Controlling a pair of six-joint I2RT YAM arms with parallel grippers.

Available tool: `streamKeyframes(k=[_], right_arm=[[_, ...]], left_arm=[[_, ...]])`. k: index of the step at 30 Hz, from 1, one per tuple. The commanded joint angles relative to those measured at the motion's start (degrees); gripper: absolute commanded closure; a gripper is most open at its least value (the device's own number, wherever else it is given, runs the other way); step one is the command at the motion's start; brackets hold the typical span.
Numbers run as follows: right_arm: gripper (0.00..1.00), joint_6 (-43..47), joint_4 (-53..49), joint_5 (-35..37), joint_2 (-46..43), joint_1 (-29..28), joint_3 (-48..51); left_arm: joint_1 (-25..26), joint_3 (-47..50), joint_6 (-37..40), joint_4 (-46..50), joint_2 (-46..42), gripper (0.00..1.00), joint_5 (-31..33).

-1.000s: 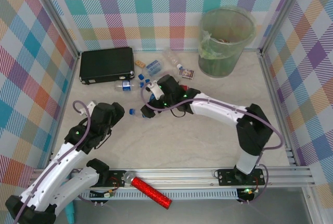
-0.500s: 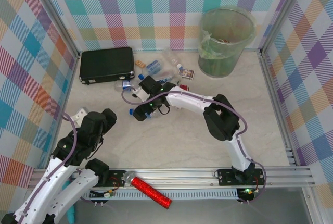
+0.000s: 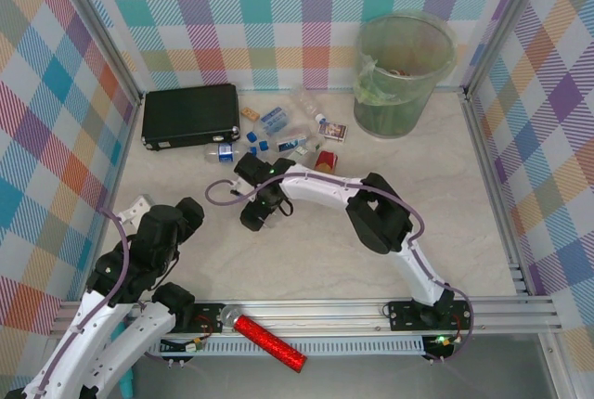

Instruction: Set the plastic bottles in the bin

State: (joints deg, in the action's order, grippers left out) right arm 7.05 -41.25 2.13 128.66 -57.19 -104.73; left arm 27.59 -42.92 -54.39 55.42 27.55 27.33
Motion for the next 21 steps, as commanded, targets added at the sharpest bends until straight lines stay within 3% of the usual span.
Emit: streamKeyframes(k=[1,3,6,21], right_arm=[[0.22,1.7,-3.7,4.6,1.4,-0.9,-2.1],[0.35,1.4,-5.0,4.7,1.7,-0.8,-2.6],[0.42,0.2,-6.0,5.3,1.1,-0.8,-2.1],[0.42,-7.5,-5.6,1.7,-22.0,-0.9,28.0]], left_arm=[[-0.5,-0.4,1.1,0.5,-0.6,0.00,0.9],[-0.4,-0.2,0.9,0.7,-0.8,0.00,0.8],[-0.4,0.0,0.8,0.8,-1.6,0.00,0.8],[-0.5,1.3,2.3,-3.4,-1.5,0.00,-1.3]])
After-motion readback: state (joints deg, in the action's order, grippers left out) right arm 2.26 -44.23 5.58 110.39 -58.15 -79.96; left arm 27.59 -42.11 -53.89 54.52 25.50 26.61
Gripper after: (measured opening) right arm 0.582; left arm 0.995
